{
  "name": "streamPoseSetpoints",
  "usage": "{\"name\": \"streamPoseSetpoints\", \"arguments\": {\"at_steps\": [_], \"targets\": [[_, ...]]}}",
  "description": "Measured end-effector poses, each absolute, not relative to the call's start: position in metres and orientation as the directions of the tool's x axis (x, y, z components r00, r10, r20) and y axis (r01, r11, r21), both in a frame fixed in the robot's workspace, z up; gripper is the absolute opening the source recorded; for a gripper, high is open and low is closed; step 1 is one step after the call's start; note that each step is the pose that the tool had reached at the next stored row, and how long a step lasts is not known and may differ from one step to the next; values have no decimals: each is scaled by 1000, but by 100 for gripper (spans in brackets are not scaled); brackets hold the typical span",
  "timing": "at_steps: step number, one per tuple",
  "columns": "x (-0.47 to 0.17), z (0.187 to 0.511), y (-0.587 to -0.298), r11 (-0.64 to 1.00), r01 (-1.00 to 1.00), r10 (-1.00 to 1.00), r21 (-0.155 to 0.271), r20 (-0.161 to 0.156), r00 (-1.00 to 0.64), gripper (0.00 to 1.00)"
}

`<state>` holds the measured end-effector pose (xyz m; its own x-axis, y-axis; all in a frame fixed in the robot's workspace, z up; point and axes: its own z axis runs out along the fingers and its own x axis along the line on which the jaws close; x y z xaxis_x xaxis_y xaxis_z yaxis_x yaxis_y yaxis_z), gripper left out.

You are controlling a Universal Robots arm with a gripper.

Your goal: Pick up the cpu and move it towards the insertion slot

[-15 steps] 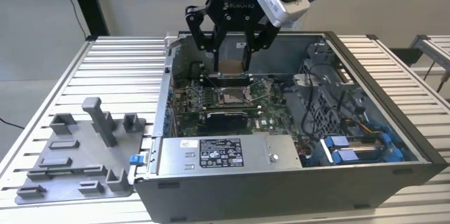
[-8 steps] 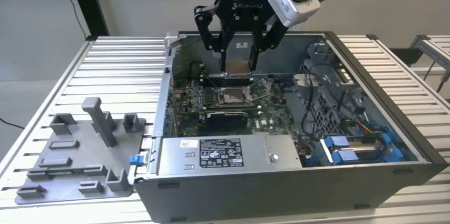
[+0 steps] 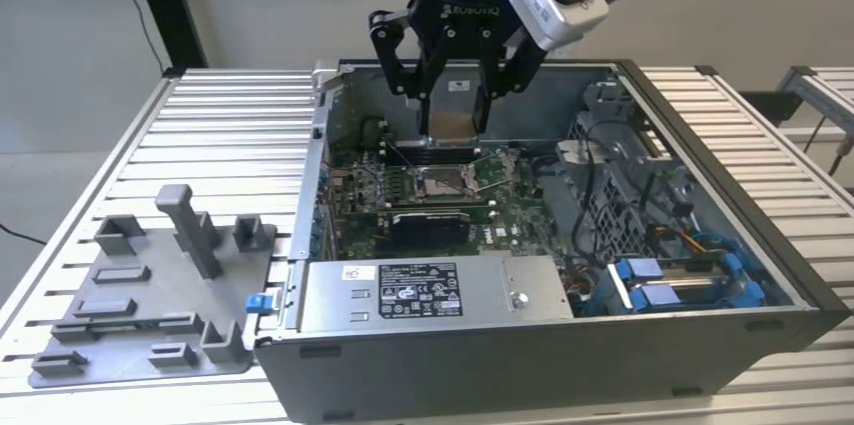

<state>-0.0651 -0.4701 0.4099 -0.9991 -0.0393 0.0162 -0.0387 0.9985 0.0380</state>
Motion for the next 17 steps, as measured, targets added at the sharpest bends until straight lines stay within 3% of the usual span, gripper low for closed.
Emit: {"name": "streamPoseSetpoints", "arguments": {"at_steps": [17], "targets": [[-65,410,-441,999,-39,-39,38,16,-999,0]]}}
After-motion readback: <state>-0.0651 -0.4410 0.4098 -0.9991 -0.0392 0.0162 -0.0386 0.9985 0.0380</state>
